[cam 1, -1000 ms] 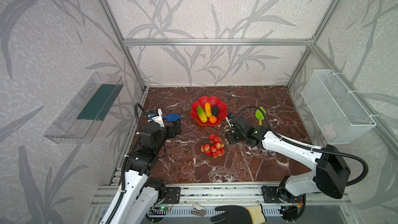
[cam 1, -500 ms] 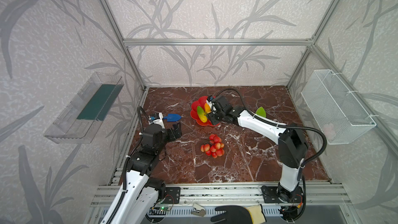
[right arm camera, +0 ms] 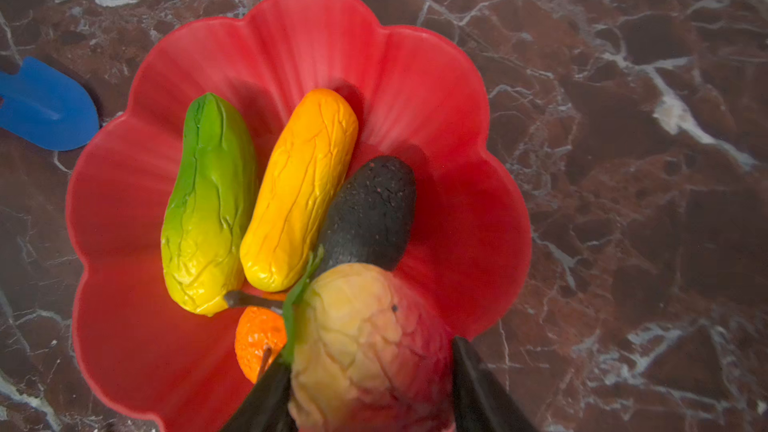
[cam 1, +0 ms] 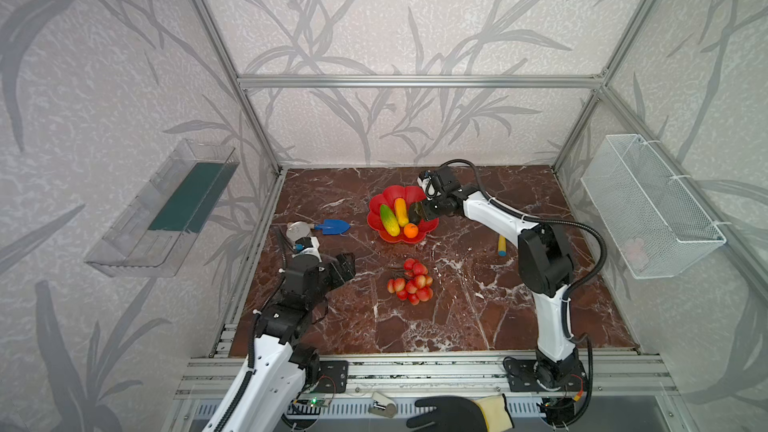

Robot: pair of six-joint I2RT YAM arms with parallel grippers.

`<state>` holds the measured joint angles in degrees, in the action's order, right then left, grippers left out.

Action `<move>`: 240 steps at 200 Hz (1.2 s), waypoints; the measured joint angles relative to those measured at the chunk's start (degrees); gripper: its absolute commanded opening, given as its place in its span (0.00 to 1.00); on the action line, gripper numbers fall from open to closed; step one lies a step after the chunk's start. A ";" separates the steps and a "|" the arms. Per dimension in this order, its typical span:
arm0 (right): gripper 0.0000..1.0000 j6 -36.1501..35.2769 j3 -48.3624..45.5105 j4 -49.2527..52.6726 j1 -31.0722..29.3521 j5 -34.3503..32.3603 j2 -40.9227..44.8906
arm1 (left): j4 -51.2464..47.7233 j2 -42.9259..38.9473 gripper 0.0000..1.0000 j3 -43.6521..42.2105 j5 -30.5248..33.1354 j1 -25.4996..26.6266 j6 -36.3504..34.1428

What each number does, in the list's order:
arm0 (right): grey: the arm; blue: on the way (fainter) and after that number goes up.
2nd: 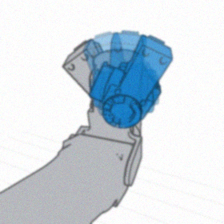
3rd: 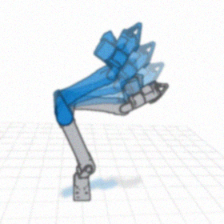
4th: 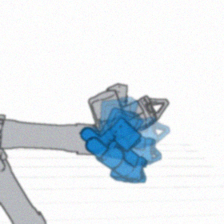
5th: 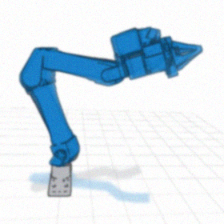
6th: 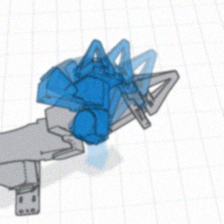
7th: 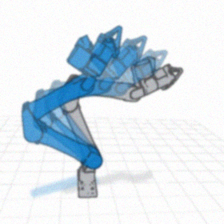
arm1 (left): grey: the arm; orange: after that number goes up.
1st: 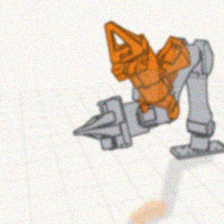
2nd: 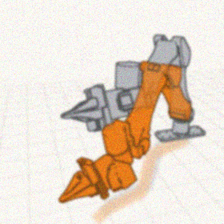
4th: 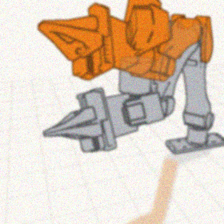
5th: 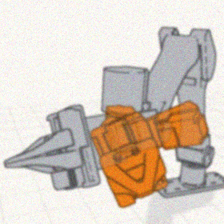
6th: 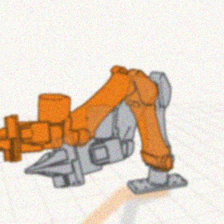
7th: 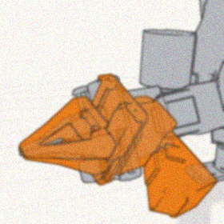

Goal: Place and organize the fake fruits in the fruit bowl
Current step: 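Place the mango in the bowl beside the orange with the right gripper, then grasp the lychee bunch by its stems with the left gripper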

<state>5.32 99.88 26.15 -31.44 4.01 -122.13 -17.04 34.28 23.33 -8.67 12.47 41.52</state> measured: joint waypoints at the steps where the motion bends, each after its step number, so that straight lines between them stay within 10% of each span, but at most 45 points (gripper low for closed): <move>1: 0.35 -0.07 0.17 0.09 -0.04 0.13 -0.20 | 0.15 0.04 0.91 -0.09 -0.13 0.00 0.13; 126: 0.93 -0.61 -5.38 1.92 -0.85 0.33 6.80 | 11.45 24.85 0.76 0.96 -14.12 7.06 1.66; 240: 0.99 4.00 -32.70 -7.13 -0.85 -6.14 38.21 | 26.16 49.03 0.63 6.51 -13.81 14.29 9.66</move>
<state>9.32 67.18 19.03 -32.29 -2.13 -83.92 9.13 83.31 29.85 -22.48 26.76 51.18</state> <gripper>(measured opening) 0.990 0.648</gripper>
